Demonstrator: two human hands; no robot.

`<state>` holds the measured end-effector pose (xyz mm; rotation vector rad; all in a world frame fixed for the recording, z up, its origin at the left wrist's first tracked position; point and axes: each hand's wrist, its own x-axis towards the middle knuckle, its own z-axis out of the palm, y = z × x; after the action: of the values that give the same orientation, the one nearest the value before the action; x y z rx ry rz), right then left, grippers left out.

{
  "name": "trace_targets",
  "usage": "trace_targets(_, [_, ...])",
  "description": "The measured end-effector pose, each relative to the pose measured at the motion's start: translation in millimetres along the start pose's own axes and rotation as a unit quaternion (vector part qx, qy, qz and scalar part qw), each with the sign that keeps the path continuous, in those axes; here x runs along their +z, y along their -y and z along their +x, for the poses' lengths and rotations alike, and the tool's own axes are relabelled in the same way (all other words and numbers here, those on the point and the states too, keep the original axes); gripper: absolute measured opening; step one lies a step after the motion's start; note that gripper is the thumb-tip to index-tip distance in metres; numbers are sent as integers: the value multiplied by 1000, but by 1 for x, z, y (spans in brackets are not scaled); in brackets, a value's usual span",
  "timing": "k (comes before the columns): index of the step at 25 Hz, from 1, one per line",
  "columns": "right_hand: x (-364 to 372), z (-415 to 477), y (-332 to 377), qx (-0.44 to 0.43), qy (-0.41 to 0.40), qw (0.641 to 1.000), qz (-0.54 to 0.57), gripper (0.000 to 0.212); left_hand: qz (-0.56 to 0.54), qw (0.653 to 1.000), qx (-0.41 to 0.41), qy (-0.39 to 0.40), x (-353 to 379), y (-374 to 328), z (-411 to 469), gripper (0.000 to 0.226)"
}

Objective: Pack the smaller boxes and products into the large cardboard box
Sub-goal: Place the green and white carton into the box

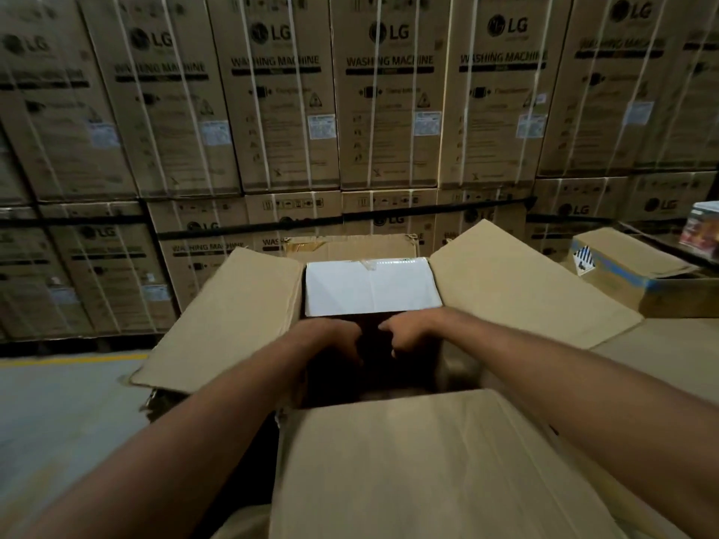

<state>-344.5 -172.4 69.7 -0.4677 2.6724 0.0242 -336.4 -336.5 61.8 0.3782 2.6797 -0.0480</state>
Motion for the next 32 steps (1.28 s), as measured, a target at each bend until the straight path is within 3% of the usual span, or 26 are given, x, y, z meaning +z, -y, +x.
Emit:
trace_targets(3, [5,26,-8,34,-25,998,-41,80,25,999,-39,-25,2,14,28,93])
trace_targets(7, [-24,26,-13,15,-255,965,-67,73,22,989,-43,-138,-43,35,33,99])
trace_targets(9, [-50,34,-19,16,-328,944,-43,88,12,978,-60,-199,-69,48,39,104])
trace_targets(11, [-74,56,-29,20,-323,946,-24,103,6,968,-81,-238,-86,57,54,110])
trace_targets(14, [-88,99,-50,33,-255,966,-1,108,-7,964,-90,-249,-92,71,81,105])
trace_targets(17, [-74,131,-61,42,-215,975,-29,100,17,974,-88,-209,-75,84,103,101])
trace_targets(21, [-64,141,-60,37,-248,965,-72,92,80,964,-88,-238,-61,91,110,98])
trace_targets(25, [-66,124,-61,32,-220,974,-45,93,29,975,-68,-211,-67,90,100,97])
trace_targets(28, [-60,99,-56,25,-231,971,-53,91,24,970,-54,-234,-65,81,80,91])
trace_targets(32, [-55,48,-44,6,-263,964,-33,71,0,962,-20,-273,-66,51,28,70])
